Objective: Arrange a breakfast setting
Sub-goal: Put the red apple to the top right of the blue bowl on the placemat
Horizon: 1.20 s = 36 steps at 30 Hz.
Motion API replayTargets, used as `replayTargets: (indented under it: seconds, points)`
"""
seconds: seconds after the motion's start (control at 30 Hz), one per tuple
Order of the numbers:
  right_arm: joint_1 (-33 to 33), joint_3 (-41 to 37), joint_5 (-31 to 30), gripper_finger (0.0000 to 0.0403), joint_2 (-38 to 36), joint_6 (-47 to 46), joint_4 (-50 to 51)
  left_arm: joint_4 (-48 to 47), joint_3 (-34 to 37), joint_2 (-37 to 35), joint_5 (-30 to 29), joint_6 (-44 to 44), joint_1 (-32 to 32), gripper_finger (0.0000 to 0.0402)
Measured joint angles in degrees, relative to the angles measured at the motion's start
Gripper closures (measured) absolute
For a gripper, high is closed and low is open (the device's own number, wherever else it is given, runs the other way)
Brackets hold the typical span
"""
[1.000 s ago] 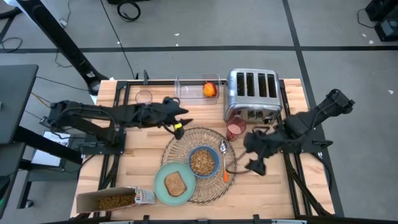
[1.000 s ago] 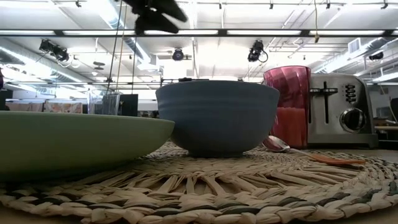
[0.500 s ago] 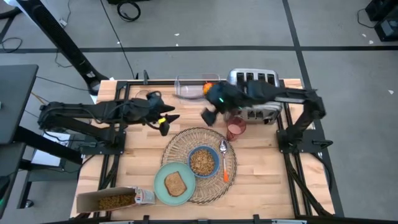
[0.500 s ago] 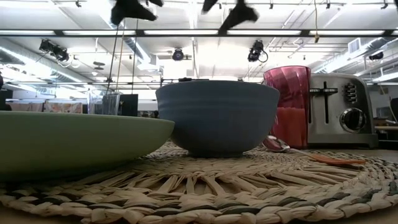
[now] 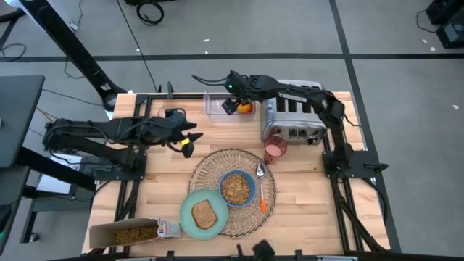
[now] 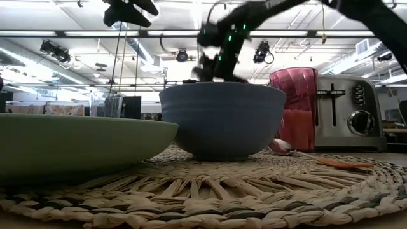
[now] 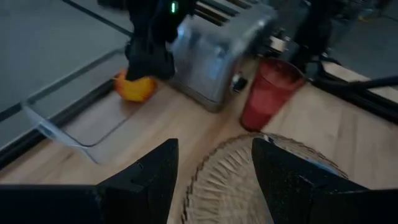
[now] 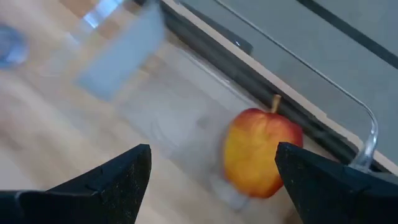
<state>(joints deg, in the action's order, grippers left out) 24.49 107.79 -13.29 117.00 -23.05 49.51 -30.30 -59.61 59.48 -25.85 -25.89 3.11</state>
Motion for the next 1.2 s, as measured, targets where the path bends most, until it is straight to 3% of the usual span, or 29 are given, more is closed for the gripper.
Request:
replayTargets:
  seconds: [0.3,0.57,0.8,0.9,1.07,1.2]
  points:
    - [5.8,0.0,-1.4,0.0057,4.9,4.2,-0.2,4.5,0.0,0.0,0.2,4.0,-6.0,0.0191]
    - [7.2,0.0,5.0,0.0057,4.9,11.5,-2.0,5.3,0.0,0.0,2.2,6.1,-9.5,0.0191]
    - [7.0,0.3,4.6,0.0057,4.9,16.7,1.6,7.4,0.0,0.0,6.3,8.3,-10.8,0.0191]
    - [6.8,2.9,4.0,0.0057,4.9,16.1,7.7,8.3,0.0,0.0,6.3,9.1,-11.5,0.0191]
    - [6.8,9.1,6.0,0.0057,4.9,16.1,7.5,10.1,0.0,0.0,9.0,10.0,-13.0,0.0191]
    - [7.2,16.1,8.5,0.0057,9.1,16.6,10.4,10.2,0.0,0.2,9.3,10.0,-13.2,0.0191]
